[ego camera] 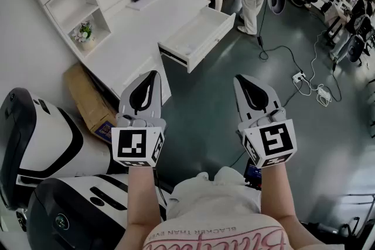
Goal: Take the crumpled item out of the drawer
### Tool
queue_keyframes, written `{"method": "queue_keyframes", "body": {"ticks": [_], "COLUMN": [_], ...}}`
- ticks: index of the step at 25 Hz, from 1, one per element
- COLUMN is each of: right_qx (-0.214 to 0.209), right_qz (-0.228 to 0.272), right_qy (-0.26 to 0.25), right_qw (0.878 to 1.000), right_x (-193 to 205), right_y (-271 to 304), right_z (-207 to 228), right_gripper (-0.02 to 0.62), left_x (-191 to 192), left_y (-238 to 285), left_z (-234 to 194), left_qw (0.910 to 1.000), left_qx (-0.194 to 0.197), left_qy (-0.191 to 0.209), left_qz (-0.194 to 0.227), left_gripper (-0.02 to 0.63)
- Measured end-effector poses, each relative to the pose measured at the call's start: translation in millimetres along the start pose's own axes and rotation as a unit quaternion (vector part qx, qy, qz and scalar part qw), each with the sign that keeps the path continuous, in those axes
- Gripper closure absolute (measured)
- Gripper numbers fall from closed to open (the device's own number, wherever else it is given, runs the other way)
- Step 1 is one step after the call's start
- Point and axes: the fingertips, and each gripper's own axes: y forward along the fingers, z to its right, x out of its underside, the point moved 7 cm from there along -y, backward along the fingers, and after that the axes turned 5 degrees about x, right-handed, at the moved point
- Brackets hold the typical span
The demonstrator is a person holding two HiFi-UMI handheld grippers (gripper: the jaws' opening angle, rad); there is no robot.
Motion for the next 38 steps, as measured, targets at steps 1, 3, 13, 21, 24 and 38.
{"method": "queue_keyframes", "body": {"ticks": [1, 3, 13, 21, 24, 38], "right_qx": [-0.001, -0.003, -0.017, -0.035, -0.045, -0.073], "right_qz": [-0.001, -0.003, -0.007, -0.009, -0.011, -0.006], "right_qy": [-0.001, -0.004, -0.019, -0.015, -0.02, -0.009], "right_qw": [1.0, 1.0, 1.0, 0.999, 0.999, 0.997], "right_x": [-1, -3, -2, 5, 12, 41], "right_y": [1, 3, 21, 51, 65, 173], "right_z": [-1, -3, -9, -6, -4, 56], "right_gripper": [0.591, 0.591, 0.591, 0.589, 0.589, 0.589], "left_x": [0, -1, 5, 17, 24, 58], "left_y": [-1, -2, -3, 11, 24, 124], "left_z": [-2, -4, -20, -30, -33, -64], "left_qw": [1.0, 1.0, 0.9997, 0.9994, 0.9992, 0.9971], "left_qx": [-0.002, -0.006, -0.021, -0.027, -0.029, -0.052], "left_qy": [0.0, 0.0, -0.011, -0.013, -0.014, -0.013], "left_qz": [-0.002, -0.004, -0.003, -0.019, -0.026, -0.054], "left_gripper": [0.595, 0.595, 0.595, 0.595, 0.595, 0.595]}}
